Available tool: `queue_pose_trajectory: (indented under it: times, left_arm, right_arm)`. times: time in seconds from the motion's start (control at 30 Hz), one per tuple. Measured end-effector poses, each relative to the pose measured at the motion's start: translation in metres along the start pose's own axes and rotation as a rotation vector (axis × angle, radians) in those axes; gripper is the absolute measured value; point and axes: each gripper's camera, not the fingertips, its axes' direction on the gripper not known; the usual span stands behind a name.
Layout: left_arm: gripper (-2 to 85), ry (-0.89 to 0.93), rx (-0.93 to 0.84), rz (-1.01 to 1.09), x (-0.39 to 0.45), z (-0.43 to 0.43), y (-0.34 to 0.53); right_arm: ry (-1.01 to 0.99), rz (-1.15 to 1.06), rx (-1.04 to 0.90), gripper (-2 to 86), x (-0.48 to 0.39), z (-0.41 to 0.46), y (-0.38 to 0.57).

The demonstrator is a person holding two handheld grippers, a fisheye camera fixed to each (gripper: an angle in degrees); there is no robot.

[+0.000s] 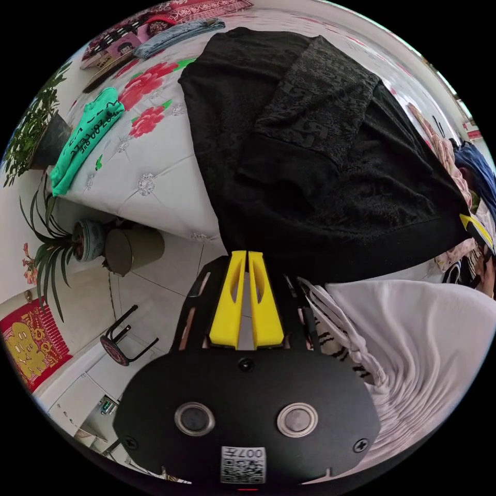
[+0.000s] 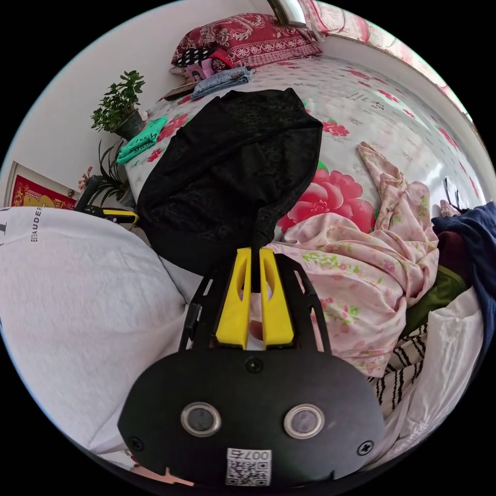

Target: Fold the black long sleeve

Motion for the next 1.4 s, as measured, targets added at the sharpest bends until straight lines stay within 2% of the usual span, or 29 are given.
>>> queue_pose_trajectory:
  times: [0.3, 0.6, 0.87, 1.03, 1.17, 1.4]
  left_arm:
    - [7.0, -0.011, -0.022, -0.038, -0.010, 0.011, 0.006]
    - [-0.2, -0.037, -0.035, 0.052, -0.008, 0.015, 0.014]
    - [-0.9, 0.106, 0.069, 0.011, -0.045, -0.023, 0.029]
    - [-1.0, 0.144, 0.181, 0.147, -0.058, -0.077, 0.031]
    - [-1.0, 0.167, 0.195, 0.150, -0.075, -0.088, 0.026]
    - [-0.9, 0.287, 0.255, 0.077, -0.128, -0.101, -0.032]
  right_arm:
    - [0.034, -0.033, -0.054, 0.4, -0.001, -0.007, -0.002]
    - [0.048, -0.078, -0.007, 0.2, -0.003, -0.039, -0.008]
    - [0.015, -0.066, 0.060, 0.2, 0.004, -0.073, -0.015]
    - [-0.038, -0.015, 0.048, 0.1, 0.017, -0.084, -0.025]
    - [-0.094, 0.014, 0.061, 0.0, 0.029, -0.093, -0.038]
    - [-0.235, 0.058, 0.170, 0.4, 0.066, -0.119, -0.113]
